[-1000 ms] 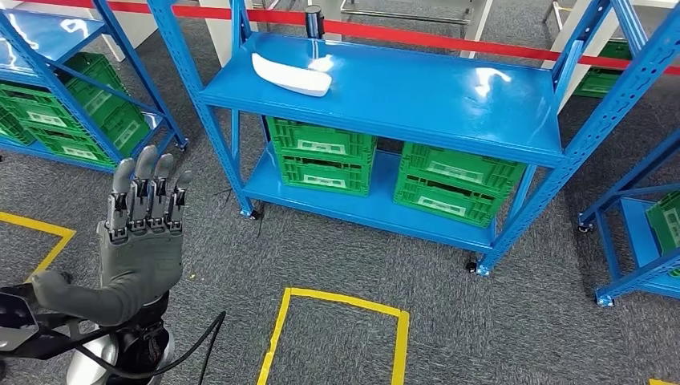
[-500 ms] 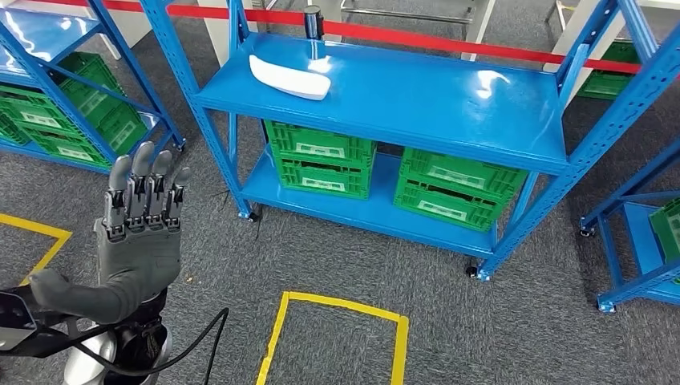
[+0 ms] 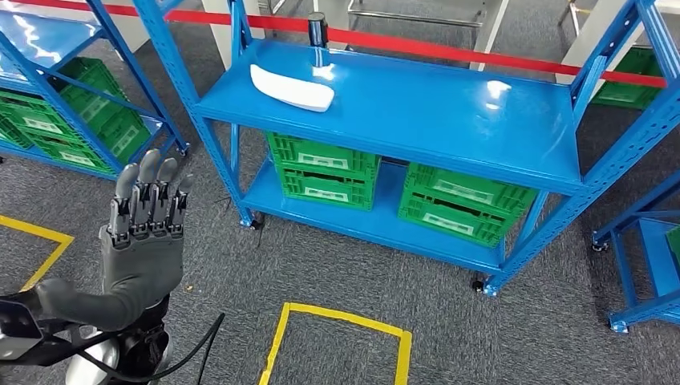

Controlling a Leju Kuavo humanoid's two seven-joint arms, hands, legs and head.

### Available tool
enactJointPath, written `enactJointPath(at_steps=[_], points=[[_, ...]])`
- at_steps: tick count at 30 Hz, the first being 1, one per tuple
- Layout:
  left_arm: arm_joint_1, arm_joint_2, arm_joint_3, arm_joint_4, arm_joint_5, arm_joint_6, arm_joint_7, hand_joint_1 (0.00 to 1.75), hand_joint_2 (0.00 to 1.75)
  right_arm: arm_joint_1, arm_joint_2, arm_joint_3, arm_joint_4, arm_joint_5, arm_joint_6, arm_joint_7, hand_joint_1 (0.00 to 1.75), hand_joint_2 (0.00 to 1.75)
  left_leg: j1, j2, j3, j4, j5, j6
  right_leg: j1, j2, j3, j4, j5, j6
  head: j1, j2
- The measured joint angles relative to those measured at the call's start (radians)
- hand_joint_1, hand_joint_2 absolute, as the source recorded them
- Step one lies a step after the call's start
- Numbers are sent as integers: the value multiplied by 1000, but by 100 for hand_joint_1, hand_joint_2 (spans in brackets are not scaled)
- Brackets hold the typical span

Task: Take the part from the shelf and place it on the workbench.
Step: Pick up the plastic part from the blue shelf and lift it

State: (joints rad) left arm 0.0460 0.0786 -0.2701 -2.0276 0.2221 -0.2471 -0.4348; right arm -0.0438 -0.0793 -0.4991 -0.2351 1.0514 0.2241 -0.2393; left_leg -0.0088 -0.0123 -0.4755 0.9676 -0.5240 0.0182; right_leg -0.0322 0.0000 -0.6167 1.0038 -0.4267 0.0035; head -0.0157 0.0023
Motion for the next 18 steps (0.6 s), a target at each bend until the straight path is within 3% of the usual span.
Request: enactJointPath(at_steps=[2,4,6,7,8,9,12,13,16,18], points=[[4,0,-1,-6,-4,2,-1,0,0,2,1,0,0,1,0,0,0,0,5,3,-23,51,0,-10,-2,2,16,-1,-9,-13,-2,0],[8,0,-1,-12,-8,4,-3,0,0,1,0,0,0,1,0,-1,0,0,10,6,-101,178,-18,-23,-2,4,35,-1,-24,-22,-3,0],[14,0,-1,-14,-11,5,-3,0,0,1,0,0,0,1,-1,-1,0,0,13,8,-197,302,-67,-31,1,5,55,-1,-43,-25,-4,0],[18,0,-1,-14,-12,5,-3,0,0,1,-1,0,0,2,-1,-1,0,0,13,8,-229,326,-81,-30,3,6,67,-2,-52,-25,-4,0],[22,0,0,-16,-13,6,-3,0,0,2,-1,0,0,3,-1,-1,0,0,13,9,-243,314,-74,-26,6,7,81,-2,-62,-26,-4,0],[25,0,0,-18,-14,6,-3,0,0,1,-1,0,0,4,0,-1,0,0,10,9,-239,270,-42,-17,10,8,95,-3,-72,-26,-4,0],[34,0,2,-30,-15,8,-6,0,0,-1,4,1,2,7,2,-2,0,0,-14,1,-188,82,103,34,18,12,130,-10,-100,-24,0,0],[37,0,3,-35,-16,8,-7,0,0,-2,5,2,2,7,3,-2,0,0,-22,-2,-175,48,128,46,18,13,139,-17,-105,-21,1,0],[45,0,5,-46,-21,10,-12,0,0,-5,3,2,3,9,3,-4,0,0,-28,-4,-132,-3,131,60,17,12,164,-21,-94,-1,-1,0],[48,0,5,-50,-22,10,-16,0,0,-6,2,3,3,10,3,-5,0,0,-23,-4,-96,-24,131,67,17,10,140,37,-100,3,-2,0]])
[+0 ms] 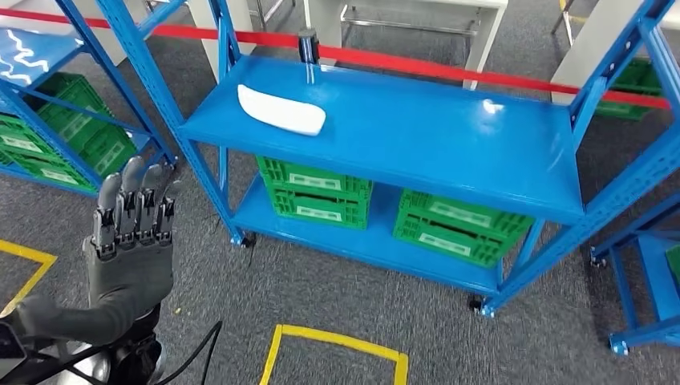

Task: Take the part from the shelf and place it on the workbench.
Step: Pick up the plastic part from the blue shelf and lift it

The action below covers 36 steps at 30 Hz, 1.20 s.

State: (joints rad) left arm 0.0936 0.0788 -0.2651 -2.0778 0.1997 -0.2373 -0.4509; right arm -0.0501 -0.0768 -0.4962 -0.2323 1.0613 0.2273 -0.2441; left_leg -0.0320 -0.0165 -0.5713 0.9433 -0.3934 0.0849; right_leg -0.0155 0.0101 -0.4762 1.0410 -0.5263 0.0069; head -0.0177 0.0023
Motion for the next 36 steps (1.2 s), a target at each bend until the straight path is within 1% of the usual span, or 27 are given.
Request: enactJointPath(at_steps=[3,4,5,6,8,9,10,12,13,15,16,18,19,20,21,22,23,24,25,26,27,29,30,31,34,35,36], points=[[4,0,0,-2,-1,-2,-3,0,0,-2,-5,1,0,0,4,-2,0,0,2,-2,19,-6,-15,-1,-3,-1,-130,181,-59,-2,1,0],[7,0,0,-2,-1,-2,-3,0,0,-1,-8,1,0,0,6,-2,0,0,3,-4,26,-5,-23,-4,-5,-1,-165,212,-79,0,0,0],[10,0,0,-2,-1,-3,-4,0,0,0,-10,1,0,0,8,-3,0,0,4,-5,36,-5,-32,-8,-8,-1,-184,210,-82,6,1,0],[12,1,0,-2,-1,-4,-4,0,0,1,-11,1,0,0,9,-4,0,0,5,-6,48,-3,-43,-13,-12,-2,-184,173,-64,18,1,0],[14,1,0,-2,-1,-5,-4,0,0,3,-13,1,1,0,11,-4,0,0,7,-7,69,8,-69,-25,-20,-6,-157,47,21,45,1,0],[14,1,0,-2,-1,-5,-4,0,0,3,-13,1,2,0,12,-4,0,0,6,-7,75,15,-82,-32,-20,-9,-144,-2,55,44,2,0],[15,2,0,-3,0,-5,-4,0,0,3,-14,1,3,-1,13,-5,0,0,5,-7,77,21,-95,-39,-19,-11,-134,-30,79,34,1,0],[16,3,0,-6,1,-6,-5,0,0,3,-14,1,4,-4,13,-6,0,0,5,-7,79,31,-110,-50,-14,-11,-126,-38,86,0,-1,0],[16,3,0,-8,2,-6,-6,0,0,5,-14,1,4,-6,12,-7,0,0,7,-6,76,41,-113,-54,-15,-9,-120,-39,86,-9,-1,0],[16,5,0,-12,5,-6,-6,0,0,7,-13,1,5,-10,10,-11,0,0,12,0,43,104,-120,-66,-18,-7,-105,-40,79,-22,-2,0],[16,6,0,-14,6,-6,-6,0,0,8,-13,1,5,-12,10,-13,0,0,17,3,5,165,-131,-73,-19,-7,-96,-41,73,-27,-2,0],[16,8,0,-16,9,-6,-6,0,0,8,-14,2,5,-12,10,-18,0,0,27,6,-88,297,-174,-89,-19,-6,-80,-41,58,-31,-4,0],[17,9,0,-16,9,-6,-6,0,0,9,-14,2,5,-12,10,-19,0,0,31,8,-127,338,-193,-93,-19,-5,-71,-41,49,-30,-4,0],[17,10,0,-16,9,-6,-5,0,0,9,-13,2,5,-12,10,-20,0,0,34,9,-149,346,-196,-94,-19,-5,-60,-41,40,-29,-4,0],[17,10,0,-16,9,-6,-4,0,0,10,-13,2,5,-12,10,-21,0,0,36,11,-154,322,-179,-93,-18,-4,-47,-42,31,-28,-4,0],[17,11,0,-17,9,-6,-4,0,0,10,-13,2,5,-12,10,-21,0,0,35,12,-140,265,-140,-89,-18,-3,-34,-43,21,-27,-4,0],[17,12,0,-18,9,-6,-4,0,0,9,-12,2,5,-12,10,-21,0,0,33,13,-118,194,-87,-80,-18,-2,-22,-44,12,-25,-4,0],[17,12,0,-19,10,-6,-4,0,0,9,-10,2,5,-12,10,-21,0,0,29,11,-97,133,-46,-70,-15,-1,-12,-45,2,-21,-4,0],[16,13,0,-21,10,-6,-4,0,0,7,-9,2,5,-12,11,-21,0,0,25,10,-81,89,-21,-60,-14,0,-4,-49,-7,-17,-3,0],[16,14,0,-23,10,-6,-4,0,0,6,-8,2,5,-12,11,-22,0,0,21,9,-72,66,-13,-53,-12,0,7,-50,-11,-11,-3,0],[16,15,0,-24,10,-6,-4,0,0,6,-7,2,5,-12,12,-23,0,0,19,6,-65,59,-19,-49,-9,1,17,-51,-9,-2,-3,0],[15,16,0,-27,12,-6,-3,0,0,6,-8,5,5,-11,15,-24,0,0,21,5,-35,39,-16,-40,-9,-1,30,-41,-8,10,-2,0],[14,17,0,-28,13,-6,-3,0,0,5,-8,6,6,-10,17,-25,0,0,21,5,-19,32,-15,-33,-9,-2,20,-18,-17,13,0,0],[14,17,0,-29,15,-6,-3,0,0,4,-9,7,6,-10,18,-25,0,0,21,5,-6,27,-16,-26,-9,-3,-2,25,-36,10,2,0],[16,19,0,-31,17,-6,-2,0,0,5,-11,8,6,-10,18,-25,0,0,15,2,8,26,-29,-16,-9,-4,-122,196,-106,4,5,0],[17,19,0,-31,17,-6,-1,0,0,6,-11,9,6,-10,18,-25,0,0,14,0,13,27,-36,-16,-9,-4,-153,216,-118,6,4,0],[18,19,0,-31,17,-6,-1,0,0,8,-11,9,6,-11,18,-25,0,0,14,-2,22,27,-44,-18,-9,-4,-167,203,-112,11,5,0]])
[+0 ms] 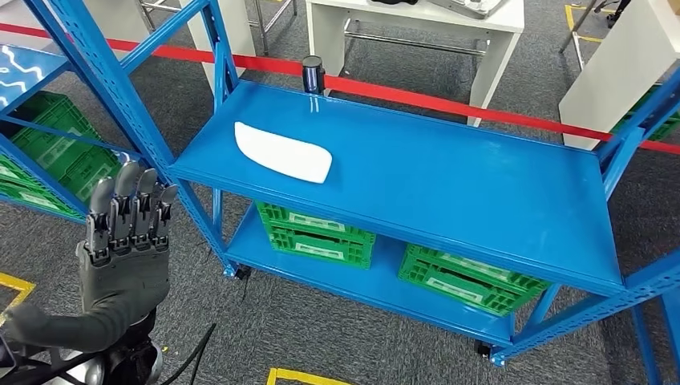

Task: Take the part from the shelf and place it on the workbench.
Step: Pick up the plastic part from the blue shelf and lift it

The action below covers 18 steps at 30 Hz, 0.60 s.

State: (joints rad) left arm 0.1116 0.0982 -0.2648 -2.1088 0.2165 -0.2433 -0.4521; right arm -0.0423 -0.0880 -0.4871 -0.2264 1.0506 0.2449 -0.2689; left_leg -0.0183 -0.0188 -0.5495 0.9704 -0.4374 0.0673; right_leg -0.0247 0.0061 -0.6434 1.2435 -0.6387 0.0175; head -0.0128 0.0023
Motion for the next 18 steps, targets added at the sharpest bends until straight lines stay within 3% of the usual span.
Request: enactJointPath(at_steps=[1,2,3,5,7,9,10,13,14,15,16,18], points=[[1,0,0,0,0,0,0,0,0,1,0,0,0,0,0,0,0,0,0,-1,11,0,-9,-3,-1,0,3,-47,28,9,0,0],[1,1,0,0,-1,1,0,0,0,1,0,1,0,-1,0,0,0,0,0,-2,20,1,-19,-6,0,0,16,-115,74,20,1,0],[2,2,0,0,-3,2,1,0,0,1,0,1,1,-1,0,0,0,0,-1,-2,31,4,-30,-10,0,-1,31,-176,121,24,0,0],[3,4,0,0,-5,3,2,0,0,1,-2,2,2,-2,2,0,0,0,-4,-3,41,8,-48,-21,6,-3,52,-242,174,6,-1,0],[4,7,0,0,-7,3,2,0,0,0,-2,5,2,-3,5,0,0,0,-6,-5,49,19,-53,-34,6,-4,65,-250,180,-23,-2,0],[1,12,0,-3,-7,3,1,0,0,-1,-1,8,2,-3,8,-1,0,0,-5,-2,41,53,-60,-47,-3,-3,87,-257,184,-36,-5,0],[-1,15,0,-4,-7,4,1,0,0,-2,0,9,2,-3,9,-1,0,0,-1,1,20,93,-70,-54,-7,-3,99,-258,180,-40,-6,0],[-3,22,-1,-4,11,5,8,0,0,-4,1,11,2,-6,10,-2,0,0,20,7,-107,271,-132,-77,-10,-2,117,-259,164,-41,-10,0],[-2,24,-1,-4,22,5,14,0,0,-3,1,11,2,-8,10,-2,0,0,26,8,-138,299,-147,-83,-11,-2,124,-259,157,-39,-11,0],[0,26,-1,-4,34,5,19,0,0,-1,2,11,2,-10,10,-2,0,0,32,10,-153,294,-144,-87,-13,-1,132,-258,151,-36,-11,0],[1,28,0,-4,44,5,23,0,0,0,2,11,2,-11,10,-2,0,0,36,13,-149,253,-116,-90,-15,0,143,-258,143,-32,-11,0],[5,33,0,-4,58,3,28,0,87,0,3,12,2,-15,10,-2,0,0,40,17,-112,119,-17,-92,-17,3,164,-258,126,-23,-11,0]])
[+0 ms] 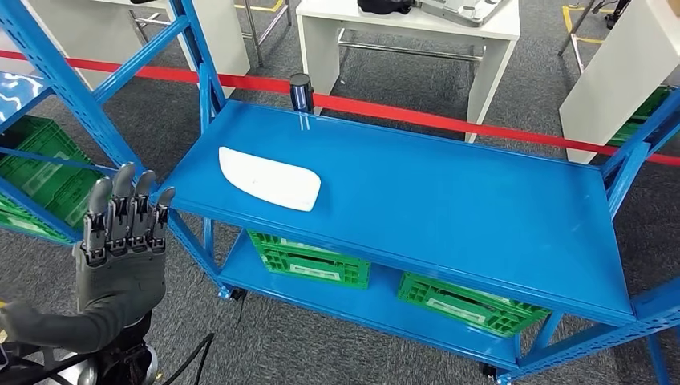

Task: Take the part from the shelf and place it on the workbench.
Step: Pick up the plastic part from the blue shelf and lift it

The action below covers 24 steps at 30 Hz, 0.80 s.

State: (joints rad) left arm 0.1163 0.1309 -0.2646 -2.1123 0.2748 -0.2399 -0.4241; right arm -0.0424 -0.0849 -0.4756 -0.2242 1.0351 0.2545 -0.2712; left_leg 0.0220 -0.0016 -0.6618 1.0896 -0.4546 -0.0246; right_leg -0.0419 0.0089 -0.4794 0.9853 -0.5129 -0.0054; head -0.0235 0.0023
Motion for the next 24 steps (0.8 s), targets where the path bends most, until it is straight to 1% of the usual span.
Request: enactJointPath(at_steps=[1,2,4,5,6,7,8,9,10,11,12,13,14,15,16,17,18,19,20,21,22,23,24], points=[[3,2,1,1,4,-1,2,0,131,0,1,0,0,-2,0,0,0,0,-1,2,15,-51,32,2,1,1,7,0,-8,6,0,0],[6,5,3,2,1,-1,4,0,175,0,1,0,0,-5,-1,-1,0,0,-3,3,24,-79,52,6,2,2,9,-1,-15,13,-1,0],[14,10,11,3,-22,0,7,0,175,3,3,0,1,-11,-4,-3,0,0,-9,3,30,-84,50,19,3,3,11,-9,-25,28,-1,0],[20,11,16,2,-42,2,8,0,131,5,5,0,1,-14,-7,-6,0,0,-9,1,36,-89,56,27,2,1,14,-11,-29,33,0,0],[25,13,23,1,-65,4,8,0,87,8,6,0,1,-18,-10,-10,0,0,-9,1,42,-96,58,35,2,-1,13,-2,-37,35,0,0],[31,14,29,0,-91,7,9,0,44,10,8,0,2,-21,-13,-14,0,0,-9,1,49,-103,58,42,2,-2,0,28,-52,32,1,0],[38,16,37,-1,-127,12,12,0,0,14,9,0,3,-24,-15,-19,0,0,-9,1,54,-108,57,50,3,-3,-29,82,-75,27,1,0],[45,18,46,-1,-176,20,17,0,0,19,10,0,5,-28,-18,-24,0,0,-14,1,57,-109,53,56,6,-4,-72,155,-102,20,1,0],[55,21,56,-1,-238,32,25,0,0,24,10,-1,8,-32,-19,-27,0,0,-18,-1,59,-109,49,61,8,-4,-119,229,-125,16,1,0],[65,25,67,-2,-312,47,36,0,0,30,10,-1,10,-35,-21,-31,0,0,-23,-3,62,-109,45,66,10,-4,-158,282,-134,15,1,0],[74,29,76,-2,-391,61,47,0,0,36,10,-2,13,-38,-23,-33,0,0,-27,-5,67,-108,40,68,12,-4,-180,299,-125,18,1,0],[82,35,85,-3,-460,74,58,0,0,41,10,-2,15,-41,-25,-35,0,0,-31,-8,74,-108,34,69,14,-4,-181,273,-100,24,1,0],[88,40,92,-4,-521,85,74,0,44,44,10,-3,17,-42,-26,-36,0,0,-34,-10,81,-108,29,69,16,-4,-164,212,-62,28,1,0],[93,47,99,-5,-582,95,94,0,87,46,10,-4,18,-43,-27,-39,0,0,-37,-12,88,-108,24,67,20,-4,-140,138,-23,28,1,0],[96,55,105,-5,-641,104,118,0,131,47,9,-5,20,-43,-27,-41,0,0,-41,-13,93,-105,17,64,23,-4,-117,76,11,23,0,0],[100,64,111,-6,-702,113,142,0,175,47,7,-5,21,-43,-28,-44,0,0,-44,-14,96,-102,11,61,26,-3,-102,36,33,16,0,0],[105,75,117,-6,-760,119,164,0,175,47,6,-5,23,-43,-28,-46,0,0,-46,-15,98,-99,6,57,29,-2,-95,18,43,8,0,0],[111,87,122,-6,-804,123,182,0,175,47,5,-5,24,-43,-29,-48,0,0,-48,-16,99,-97,2,53,30,-2,-92,17,47,2,-1,0],[118,100,126,-5,-839,125,196,0,175,48,5,-5,25,-43,-31,-49,0,0,-46,-16,98,-95,-1,49,28,-2,-89,16,47,-2,0,0],[123,112,131,-5,-863,126,207,0,175,48,4,-5,26,-43,-32,-51,0,0,-45,-15,95,-85,-9,42,24,-2,-86,14,47,-6,-1,0],[126,123,135,-4,-880,126,215,0,175,48,3,-5,26,-43,-33,-52,0,0,-42,-14,83,-60,-26,35,21,-2,-81,12,47,-9,-3,0],[128,132,138,-2,-891,126,220,0,175,48,2,-5,26,-43,-33,-54,0,0,-37,-13,62,-15,-51,25,17,-2,-78,11,47,-12,-4,0],[130,139,140,2,-897,126,223,0,175,47,1,-5,26,-43,-33,-55,0,0,-32,-12,31,49,-82,16,17,-2,-76,11,45,-14,-6,0]])
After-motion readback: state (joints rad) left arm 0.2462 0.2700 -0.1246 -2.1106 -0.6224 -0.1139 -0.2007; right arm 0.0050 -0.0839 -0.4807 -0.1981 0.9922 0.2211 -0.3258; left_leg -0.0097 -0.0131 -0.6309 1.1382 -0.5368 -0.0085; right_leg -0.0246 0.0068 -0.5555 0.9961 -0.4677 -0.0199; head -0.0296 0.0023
